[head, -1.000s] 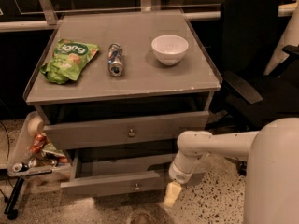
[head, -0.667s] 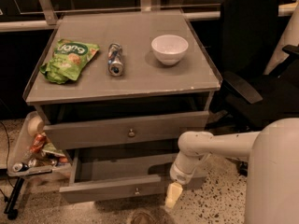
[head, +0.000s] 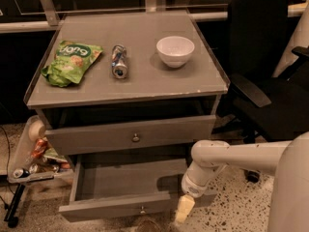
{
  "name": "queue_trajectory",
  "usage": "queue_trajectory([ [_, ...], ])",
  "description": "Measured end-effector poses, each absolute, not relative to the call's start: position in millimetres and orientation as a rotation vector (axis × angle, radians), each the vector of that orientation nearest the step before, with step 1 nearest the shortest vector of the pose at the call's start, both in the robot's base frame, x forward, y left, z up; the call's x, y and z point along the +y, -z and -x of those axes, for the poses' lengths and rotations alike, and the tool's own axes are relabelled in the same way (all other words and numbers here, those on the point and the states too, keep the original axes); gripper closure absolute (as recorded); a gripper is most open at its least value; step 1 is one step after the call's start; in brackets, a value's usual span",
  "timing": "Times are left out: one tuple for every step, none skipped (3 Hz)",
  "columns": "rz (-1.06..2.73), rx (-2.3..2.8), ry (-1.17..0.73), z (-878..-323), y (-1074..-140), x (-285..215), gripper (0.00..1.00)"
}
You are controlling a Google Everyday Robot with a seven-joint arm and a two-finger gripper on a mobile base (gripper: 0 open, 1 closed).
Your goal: Open middle drawer
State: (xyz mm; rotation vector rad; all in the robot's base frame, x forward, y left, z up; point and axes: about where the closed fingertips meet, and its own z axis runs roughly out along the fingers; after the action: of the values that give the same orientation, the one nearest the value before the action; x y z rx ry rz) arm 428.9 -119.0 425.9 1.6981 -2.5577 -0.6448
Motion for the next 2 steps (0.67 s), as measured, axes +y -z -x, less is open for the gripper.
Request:
queue_trajectory([
  [-1.62, -2.517, 0.676, -379.5, -442.3, -141.7, 0.0],
  [-1.633, -2.517, 0.681, -384.4, -443.0, -139.5, 0.0],
])
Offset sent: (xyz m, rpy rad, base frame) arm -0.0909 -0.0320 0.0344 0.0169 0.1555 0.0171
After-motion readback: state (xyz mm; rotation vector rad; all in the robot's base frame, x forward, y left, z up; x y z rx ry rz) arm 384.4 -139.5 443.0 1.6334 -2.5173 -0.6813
